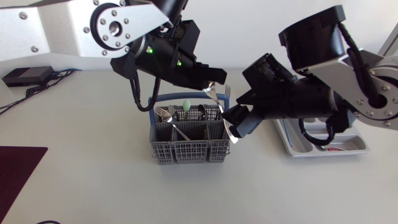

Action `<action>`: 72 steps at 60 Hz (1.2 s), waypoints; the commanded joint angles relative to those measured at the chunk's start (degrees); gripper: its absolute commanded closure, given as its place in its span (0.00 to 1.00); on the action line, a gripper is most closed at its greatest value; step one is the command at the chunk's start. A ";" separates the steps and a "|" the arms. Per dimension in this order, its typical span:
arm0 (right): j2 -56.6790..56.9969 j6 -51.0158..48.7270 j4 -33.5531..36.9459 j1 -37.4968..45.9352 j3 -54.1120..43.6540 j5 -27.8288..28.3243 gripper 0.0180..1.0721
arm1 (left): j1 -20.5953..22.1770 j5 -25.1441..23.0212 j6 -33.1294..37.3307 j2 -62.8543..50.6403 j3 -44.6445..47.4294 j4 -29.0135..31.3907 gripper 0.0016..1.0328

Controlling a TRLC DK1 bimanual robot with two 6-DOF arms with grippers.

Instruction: Sort the cutlery from the basket into the organizer compartments.

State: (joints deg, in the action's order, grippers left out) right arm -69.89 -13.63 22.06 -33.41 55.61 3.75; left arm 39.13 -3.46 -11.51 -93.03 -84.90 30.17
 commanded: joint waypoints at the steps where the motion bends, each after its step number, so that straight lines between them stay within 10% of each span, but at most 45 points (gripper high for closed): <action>1: -1.92 1.32 -0.97 -0.52 2.30 -1.02 0.30 | -0.64 -1.63 -2.03 -1.18 -2.28 0.24 0.97; 16: -5.61 1.32 -2.64 -0.52 3.71 -2.17 0.32 | -1.34 -3.30 -2.91 -1.54 -2.20 0.41 0.97; 55: -8.69 0.71 -3.52 -2.36 4.68 -2.87 0.93 | -2.22 -5.32 -3.43 -1.45 -1.76 0.59 0.97; 72: -8.69 0.53 -3.26 -2.71 4.24 -2.78 0.95 | -2.22 -5.50 -3.43 -1.10 -1.76 0.41 0.96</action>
State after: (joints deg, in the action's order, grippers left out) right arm -77.62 -12.99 19.05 -35.53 58.94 0.95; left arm 37.23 -8.16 -13.78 -93.56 -84.93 30.61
